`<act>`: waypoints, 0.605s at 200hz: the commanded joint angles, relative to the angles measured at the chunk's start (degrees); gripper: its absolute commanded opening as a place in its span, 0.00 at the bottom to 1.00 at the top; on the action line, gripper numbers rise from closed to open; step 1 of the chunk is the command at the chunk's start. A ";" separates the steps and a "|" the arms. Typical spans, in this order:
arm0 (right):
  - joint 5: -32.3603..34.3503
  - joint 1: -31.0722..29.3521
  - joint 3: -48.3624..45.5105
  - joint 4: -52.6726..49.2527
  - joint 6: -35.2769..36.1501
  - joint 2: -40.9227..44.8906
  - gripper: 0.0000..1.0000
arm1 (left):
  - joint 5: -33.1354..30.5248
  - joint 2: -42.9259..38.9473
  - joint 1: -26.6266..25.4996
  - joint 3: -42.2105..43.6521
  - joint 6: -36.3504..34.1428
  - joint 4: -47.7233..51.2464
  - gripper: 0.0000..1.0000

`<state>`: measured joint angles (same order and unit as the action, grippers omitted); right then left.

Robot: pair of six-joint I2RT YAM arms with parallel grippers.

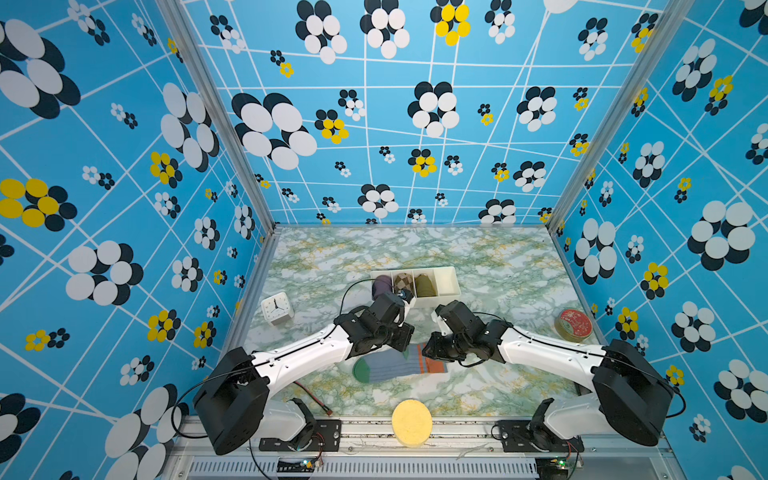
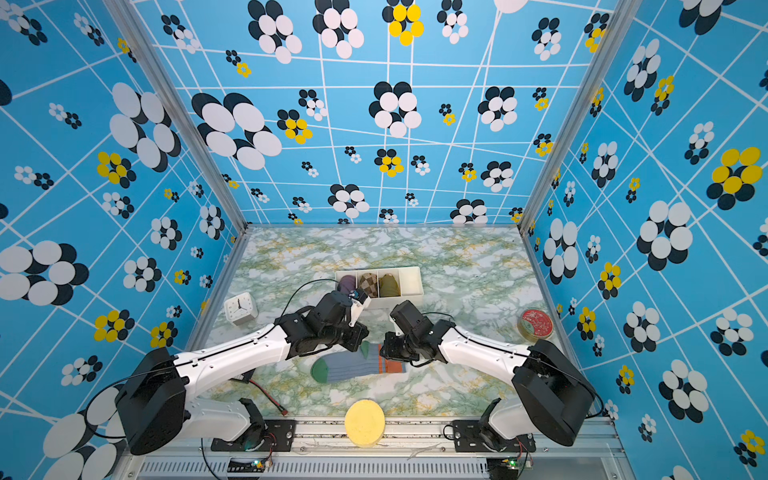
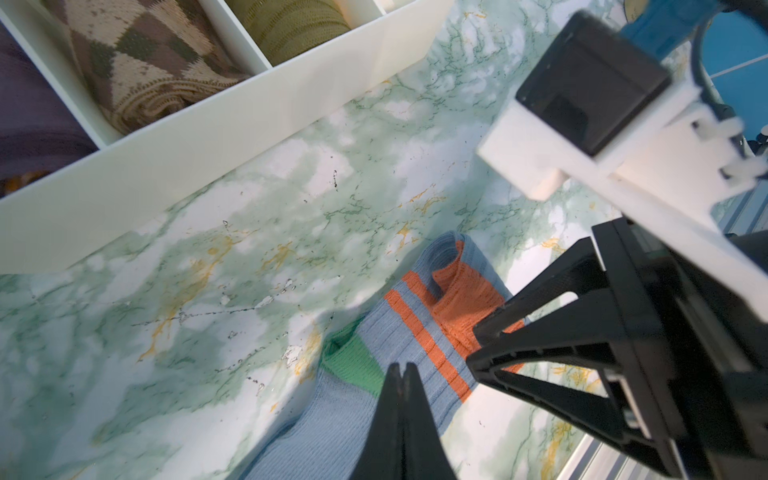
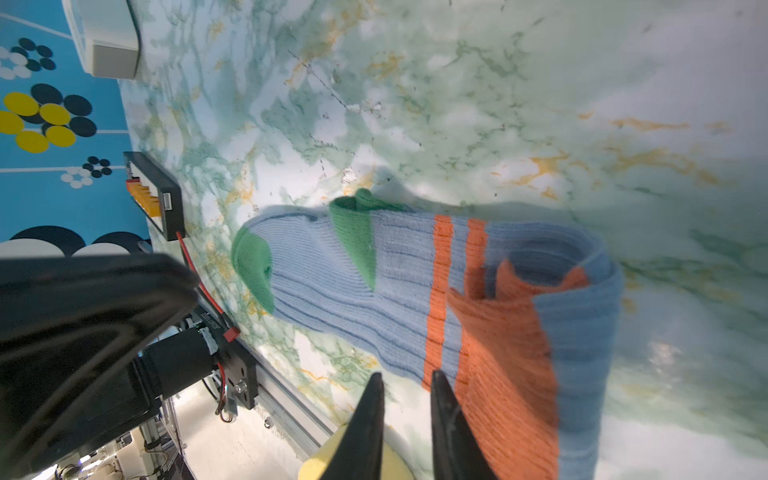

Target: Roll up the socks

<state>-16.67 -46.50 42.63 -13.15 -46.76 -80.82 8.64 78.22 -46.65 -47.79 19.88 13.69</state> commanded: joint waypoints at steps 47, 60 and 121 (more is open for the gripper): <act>-1.09 3.08 -4.40 -4.64 0.19 3.64 0.02 | 4.45 2.94 -3.25 -4.51 -3.46 0.28 0.00; -1.70 3.09 -5.35 -4.68 -0.15 4.04 0.01 | 5.72 3.96 -4.05 -5.16 -3.80 0.19 0.00; -2.38 3.66 -8.68 -1.76 -1.93 5.61 0.02 | 10.91 9.85 -5.38 -7.06 -3.64 -0.73 0.00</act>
<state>-17.96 -43.33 34.85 -15.99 -47.53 -75.79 15.92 86.13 -51.79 -52.86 16.91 13.28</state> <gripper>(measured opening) 0.049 0.046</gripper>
